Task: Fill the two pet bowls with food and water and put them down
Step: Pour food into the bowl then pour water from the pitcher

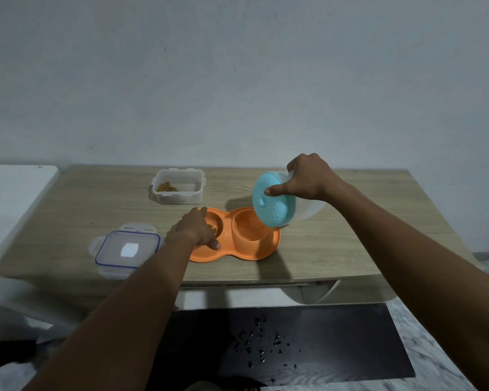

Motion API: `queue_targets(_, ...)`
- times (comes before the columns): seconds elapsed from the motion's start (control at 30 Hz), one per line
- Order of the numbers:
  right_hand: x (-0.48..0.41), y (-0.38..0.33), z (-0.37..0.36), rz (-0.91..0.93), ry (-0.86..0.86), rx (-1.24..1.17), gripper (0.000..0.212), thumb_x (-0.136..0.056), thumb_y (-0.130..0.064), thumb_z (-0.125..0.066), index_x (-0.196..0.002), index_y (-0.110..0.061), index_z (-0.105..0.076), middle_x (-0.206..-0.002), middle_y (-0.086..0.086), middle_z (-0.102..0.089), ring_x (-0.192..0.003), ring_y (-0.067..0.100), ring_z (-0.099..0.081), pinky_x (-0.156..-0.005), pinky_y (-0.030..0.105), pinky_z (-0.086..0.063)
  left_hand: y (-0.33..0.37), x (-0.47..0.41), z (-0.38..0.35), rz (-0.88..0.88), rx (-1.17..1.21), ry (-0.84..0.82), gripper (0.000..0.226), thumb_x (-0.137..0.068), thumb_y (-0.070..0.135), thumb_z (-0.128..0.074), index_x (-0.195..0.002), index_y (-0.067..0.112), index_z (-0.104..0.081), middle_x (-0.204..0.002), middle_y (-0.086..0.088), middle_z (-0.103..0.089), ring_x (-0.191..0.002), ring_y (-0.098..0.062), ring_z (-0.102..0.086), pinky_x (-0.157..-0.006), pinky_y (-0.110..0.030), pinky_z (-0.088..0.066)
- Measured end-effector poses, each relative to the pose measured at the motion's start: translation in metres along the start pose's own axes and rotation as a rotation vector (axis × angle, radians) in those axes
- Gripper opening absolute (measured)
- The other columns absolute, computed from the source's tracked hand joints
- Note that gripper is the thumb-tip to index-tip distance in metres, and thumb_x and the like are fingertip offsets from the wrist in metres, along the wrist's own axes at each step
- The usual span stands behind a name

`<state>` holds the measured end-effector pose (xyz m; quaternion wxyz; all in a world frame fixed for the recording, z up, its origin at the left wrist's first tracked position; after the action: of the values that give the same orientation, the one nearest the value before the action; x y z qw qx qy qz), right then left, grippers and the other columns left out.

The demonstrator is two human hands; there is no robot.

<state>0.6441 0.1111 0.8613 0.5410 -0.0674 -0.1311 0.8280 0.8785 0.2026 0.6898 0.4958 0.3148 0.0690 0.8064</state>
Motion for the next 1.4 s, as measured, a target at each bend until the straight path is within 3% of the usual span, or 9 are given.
queue_targets(0.73,0.005,0.0,0.013,0.005,0.015,0.014,0.066,-0.066,-0.069,-0.081,-0.056,-0.021,-0.037,-0.056,-0.008,-0.039,-0.056,0.008,-0.038,-0.05,0.027,-0.026,0.001,0.002,0.001,-0.002,0.006,0.0,0.123,-0.057,0.026,-0.095,-0.156,0.019,-0.023,-0.153,-0.011,-0.039,-0.141,-0.033,-0.037,-0.107,-0.045,-0.039)
queue_targets(1.1,0.003,0.006,0.015,-0.01,0.032,-0.011,0.07,-0.064,-0.071,-0.08,-0.053,-0.015,-0.04,-0.053,-0.003,-0.04,-0.053,0.013,-0.039,-0.051,0.029,-0.028,0.002,0.005,0.001,0.002,0.016,0.004,0.122,-0.057,0.026,-0.095,-0.156,0.018,-0.023,-0.153,-0.011,-0.038,-0.14,-0.033,-0.038,-0.106,-0.045,-0.039)
queue_targets(1.4,0.01,0.043,0.002,-0.101,0.067,-0.241,0.069,-0.065,-0.064,-0.084,-0.052,-0.014,-0.039,-0.053,-0.001,-0.037,-0.055,0.016,-0.037,-0.053,0.03,-0.026,0.002,0.003,0.001,-0.015,0.019,0.001,0.123,-0.057,0.027,-0.095,-0.156,0.018,-0.023,-0.154,-0.009,-0.038,-0.141,-0.032,-0.037,-0.107,-0.044,-0.038)
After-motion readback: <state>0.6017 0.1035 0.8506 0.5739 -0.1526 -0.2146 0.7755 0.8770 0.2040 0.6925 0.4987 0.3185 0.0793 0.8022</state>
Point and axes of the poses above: each hand's wrist, its own x-axis away from the middle knuckle, its own z-axis out of the back of the hand, y = z × x, the point moved 10 cm from there along -x, towards the middle knuckle
